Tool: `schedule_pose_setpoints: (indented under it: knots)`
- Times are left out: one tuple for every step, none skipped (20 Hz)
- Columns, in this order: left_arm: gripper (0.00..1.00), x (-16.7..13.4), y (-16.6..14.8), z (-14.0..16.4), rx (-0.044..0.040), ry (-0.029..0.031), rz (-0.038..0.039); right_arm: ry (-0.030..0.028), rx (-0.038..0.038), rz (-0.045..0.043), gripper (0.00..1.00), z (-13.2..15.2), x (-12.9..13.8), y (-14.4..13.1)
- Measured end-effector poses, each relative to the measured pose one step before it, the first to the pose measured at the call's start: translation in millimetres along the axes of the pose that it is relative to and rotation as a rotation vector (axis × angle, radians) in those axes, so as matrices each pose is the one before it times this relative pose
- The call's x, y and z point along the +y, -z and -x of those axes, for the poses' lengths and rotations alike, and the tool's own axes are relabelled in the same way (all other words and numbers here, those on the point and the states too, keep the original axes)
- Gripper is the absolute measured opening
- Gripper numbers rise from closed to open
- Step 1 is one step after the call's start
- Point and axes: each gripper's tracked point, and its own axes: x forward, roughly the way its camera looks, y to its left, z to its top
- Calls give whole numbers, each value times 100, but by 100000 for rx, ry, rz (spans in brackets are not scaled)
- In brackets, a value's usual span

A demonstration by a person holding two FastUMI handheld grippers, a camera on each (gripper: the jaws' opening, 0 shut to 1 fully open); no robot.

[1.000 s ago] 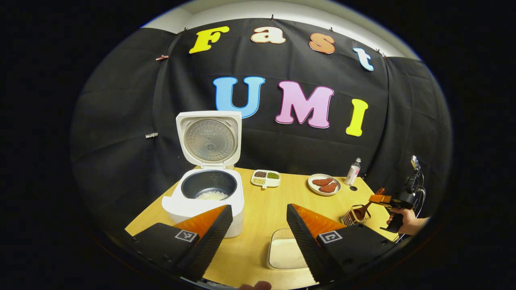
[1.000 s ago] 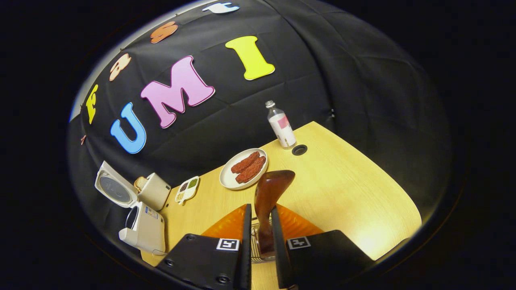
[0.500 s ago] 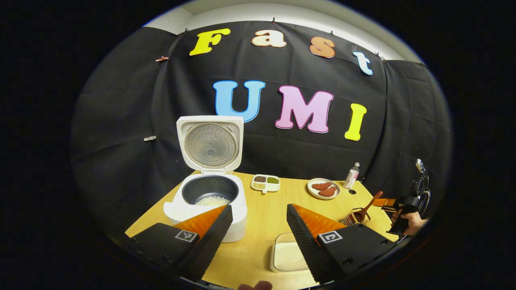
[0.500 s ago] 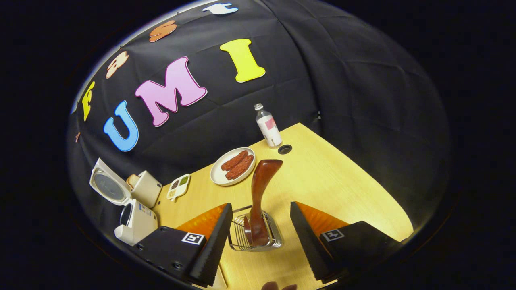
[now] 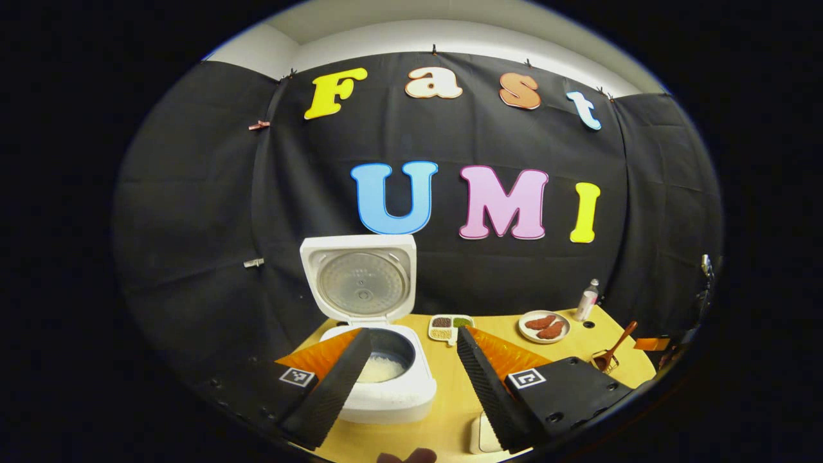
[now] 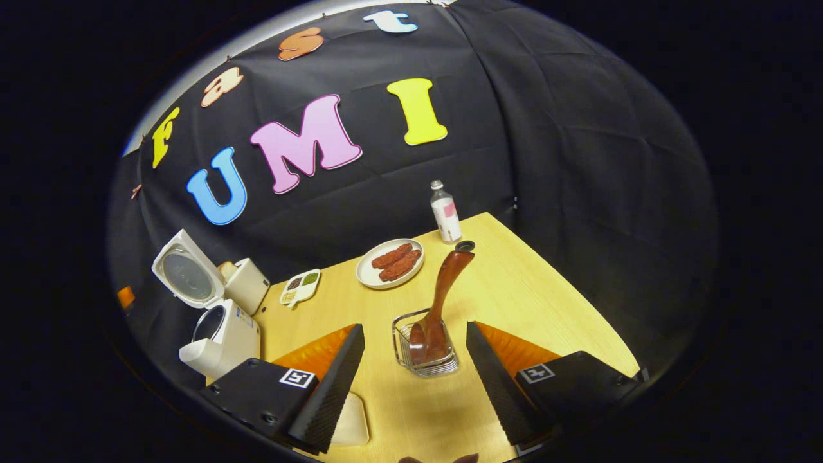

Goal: Close the left gripper, press the button to open the rice cooker; take a wooden spoon from the chopstick holder with the right hand, scoop a spoonful of rice and pour it into the rice cooker, then put the wooden spoon back into the chopstick holder.

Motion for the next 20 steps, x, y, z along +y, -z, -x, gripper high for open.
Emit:
schedule_pose_setpoints:
  knots:
    - [93, 818, -1039, -828, -1556, -1153, 310, -671, -393, 152, 98, 723, 856, -95]
    - [93, 754, -1058, -978, -1902, -1118, 429, -695, -370, 428, 98, 678, 716, -94]
    - [93, 629, -935, -1054, -1677, -762, 307, -309, -536, 1343, 98, 702, 543, 37]
    - [93, 624, -884, -1083, -1436, -527, -217, -23, -578, 1982, 98, 460, 418, -8]
    - [93, 559, -832, -1072, -1600, -599, -427, 289, -151, 1673, 98, 430, 339, 186]
    - [93, 514, -791, -1043, -1574, -145, -483, 297, 292, 541, 98, 457, 386, 58]
    - [93, 450, -824, -1099, -1405, -110, -685, -379, 35, -443, 98, 337, 535, -18]
    - [93, 538, -671, -1040, -1489, -495, -799, -433, -241, -560, 98, 155, 647, -162]
    - [93, 557, -740, -1086, -1387, -688, -745, 100, -258, 51, 98, 56, 316, -247]
    - [93, 339, -745, -1003, -1664, -417, -362, 173, -431, 323, 98, 119, 333, -289]
    - [93, 321, -438, -985, -1056, -98, 133, 264, -560, 535, 98, 213, 335, -218]
    - [93, 161, -445, -978, -1017, 268, 670, 260, -949, 401, 98, 214, 316, -332]
    - [93, 119, -334, -982, -395, 80, 744, -307, -613, 160, 98, 305, 557, -269]
    - [93, 347, -189, -1068, -491, -471, 779, -89, -258, 319, 98, 267, 438, -142]
    - [93, 147, -10, -1066, 120, 7, 850, 254, -473, 743, 98, 250, 287, -118]
    - [93, 151, 4, -1238, 346, 159, 733, 589, -869, 874, 98, 233, 180, -159]
    - [93, 352, 204, -1200, 688, -408, 446, 557, -308, 820, 99, 220, 132, 11]
    - [93, 317, 336, -1306, 1047, -216, 17, 253, -302, -5, 98, 323, 276, 23]
    - [93, 490, 197, -1197, 256, -1122, -673, -34, -120, -362, 98, 305, 352, 46]
    - [93, 545, 432, -1326, 1108, -1150, -1170, 409, -207, -67, 98, 247, 171, 58]
